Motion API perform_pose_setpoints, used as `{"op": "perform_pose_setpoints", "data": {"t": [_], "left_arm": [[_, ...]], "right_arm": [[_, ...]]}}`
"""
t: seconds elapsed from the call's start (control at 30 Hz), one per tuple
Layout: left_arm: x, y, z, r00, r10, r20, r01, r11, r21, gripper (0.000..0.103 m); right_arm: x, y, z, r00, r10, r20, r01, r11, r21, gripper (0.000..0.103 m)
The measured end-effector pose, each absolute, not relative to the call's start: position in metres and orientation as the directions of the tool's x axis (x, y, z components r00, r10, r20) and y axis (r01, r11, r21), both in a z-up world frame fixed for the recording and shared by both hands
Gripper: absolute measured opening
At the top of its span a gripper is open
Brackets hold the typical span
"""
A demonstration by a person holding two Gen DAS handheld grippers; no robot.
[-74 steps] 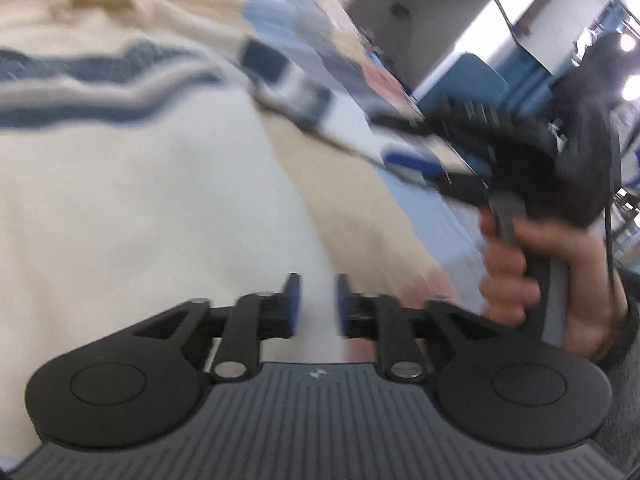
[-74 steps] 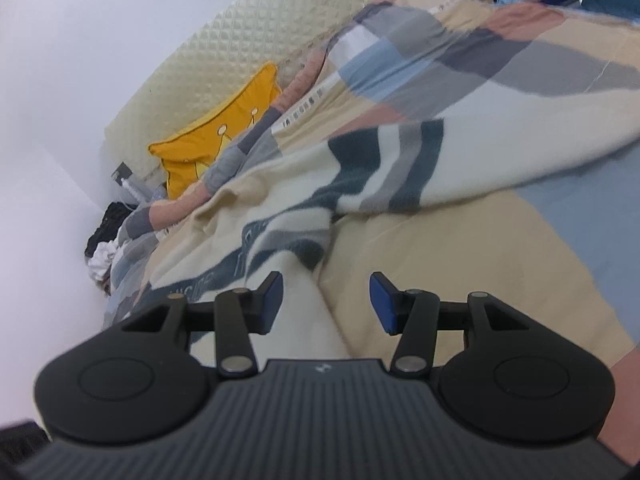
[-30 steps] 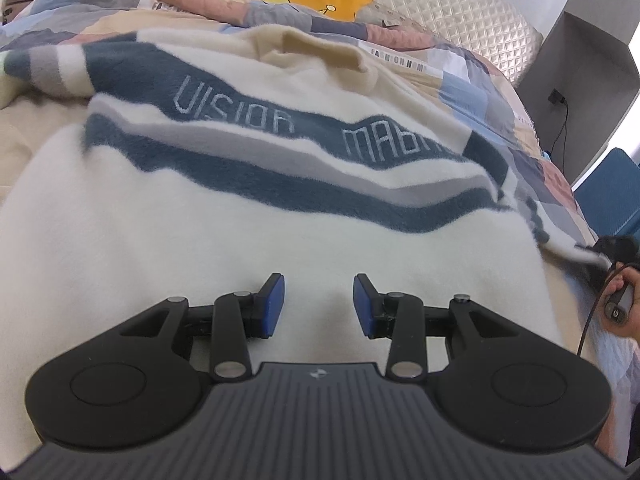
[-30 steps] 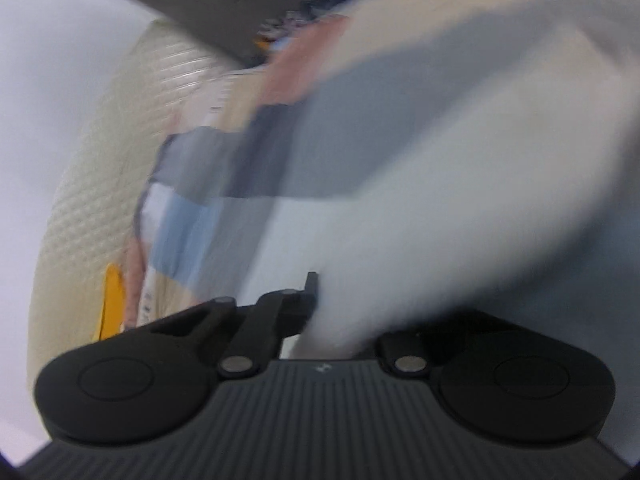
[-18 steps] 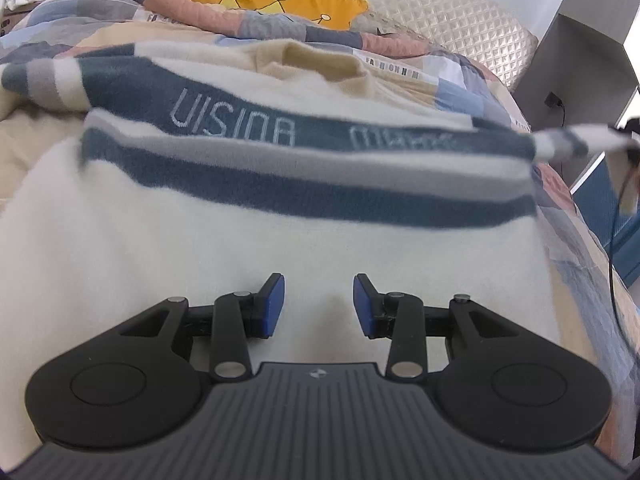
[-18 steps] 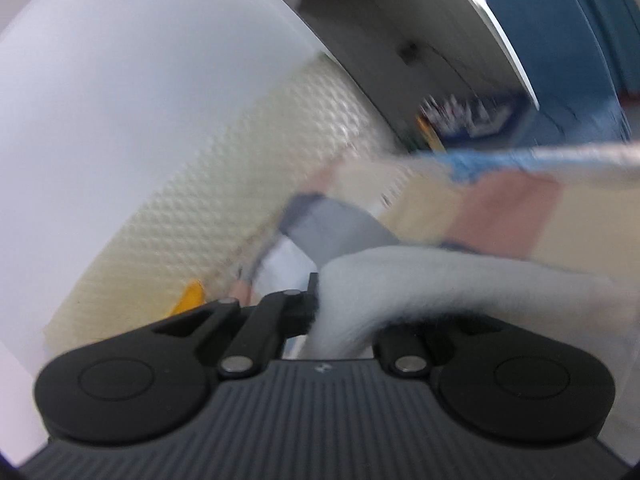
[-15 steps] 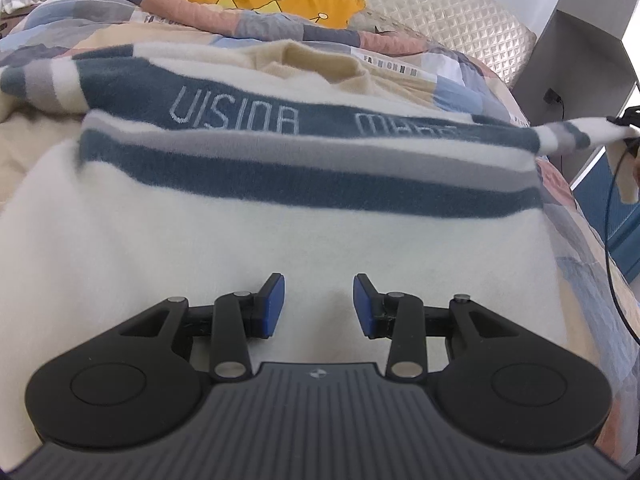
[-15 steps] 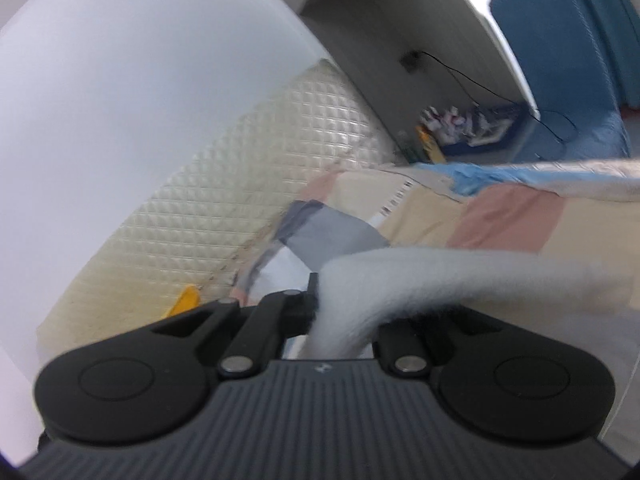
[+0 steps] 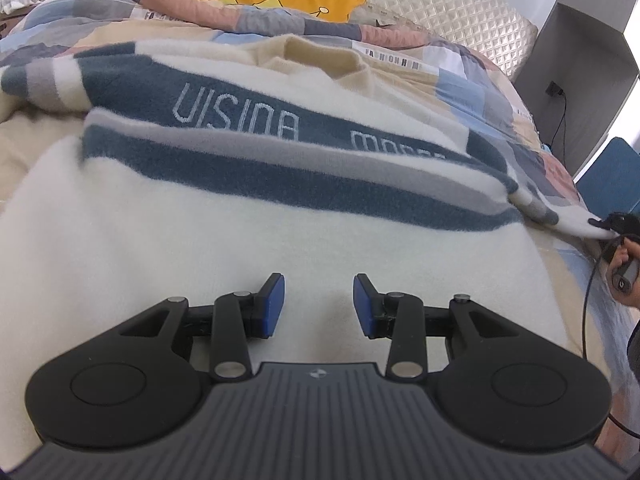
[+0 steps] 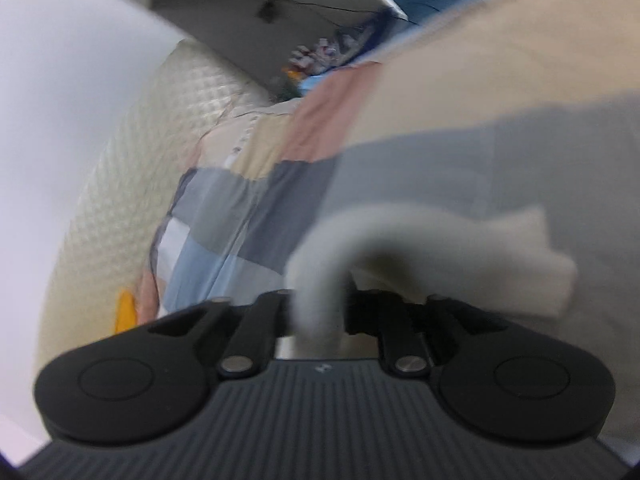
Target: Fold large clothes
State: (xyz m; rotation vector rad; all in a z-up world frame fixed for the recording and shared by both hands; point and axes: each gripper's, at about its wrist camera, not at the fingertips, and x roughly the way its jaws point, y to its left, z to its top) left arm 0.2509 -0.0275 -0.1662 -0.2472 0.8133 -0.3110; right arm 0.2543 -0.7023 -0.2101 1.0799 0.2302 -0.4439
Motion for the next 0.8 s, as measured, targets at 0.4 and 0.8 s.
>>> {"op": "perform_pose_setpoints", "data": {"t": [0.4, 0.8], "left_arm": [[0.251, -0.031, -0.168, 0.659, -0.342, -0.670, 0.147, 0.932, -0.331, 0.043], [0.255, -0.036, -0.165, 0.653, -0.312, -0.691, 0.135, 0.945, -0.299, 0.043]], "right_arm": [[0.236, -0.761, -0.226, 0.910, -0.278, -0.307, 0.380, 0.267, 0.886, 0.056], [0.232, -0.759, -0.216, 0.872, -0.355, -0.337, 0.466, 0.392, 0.793, 0.016]]}}
